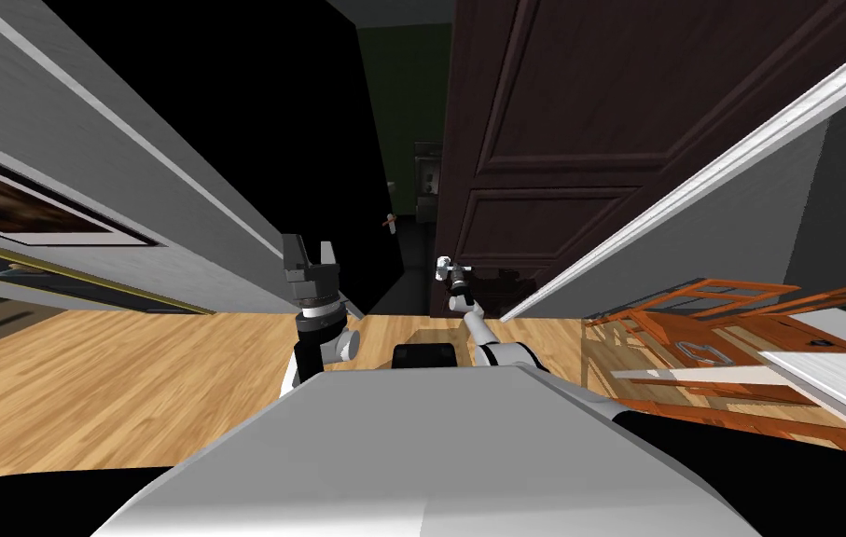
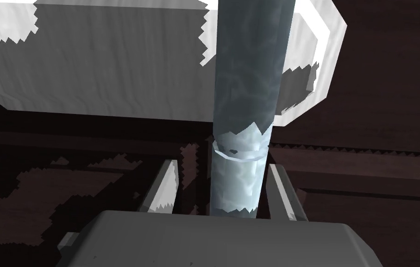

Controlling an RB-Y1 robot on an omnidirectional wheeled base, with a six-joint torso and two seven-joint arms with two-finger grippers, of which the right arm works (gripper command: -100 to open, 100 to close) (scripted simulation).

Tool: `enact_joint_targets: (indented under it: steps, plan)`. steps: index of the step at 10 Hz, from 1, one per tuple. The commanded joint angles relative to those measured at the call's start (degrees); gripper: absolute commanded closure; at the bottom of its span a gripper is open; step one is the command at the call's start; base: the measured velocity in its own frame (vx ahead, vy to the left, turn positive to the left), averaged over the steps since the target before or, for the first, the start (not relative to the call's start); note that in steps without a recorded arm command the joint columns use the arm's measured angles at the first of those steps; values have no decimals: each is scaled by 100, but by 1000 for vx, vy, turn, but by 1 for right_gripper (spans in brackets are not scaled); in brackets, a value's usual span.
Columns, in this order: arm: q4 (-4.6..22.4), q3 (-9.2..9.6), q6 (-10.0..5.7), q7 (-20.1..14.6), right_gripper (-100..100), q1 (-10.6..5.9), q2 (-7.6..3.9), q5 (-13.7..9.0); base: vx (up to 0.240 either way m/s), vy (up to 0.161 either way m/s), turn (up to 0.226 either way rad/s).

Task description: Push the door open

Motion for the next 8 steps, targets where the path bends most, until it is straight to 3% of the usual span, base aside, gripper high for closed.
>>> enact_joint_targets:
  steps: [1,5,8]
  plan:
    - [-5,0,9,3,100,5,-2,0,-23,-3,7]
    - [-5,0,9,3,100,5,-2,0,-3,-1,3]
    - [-14,-145,7,39,100,-29,-146,-55,170,54,-34]
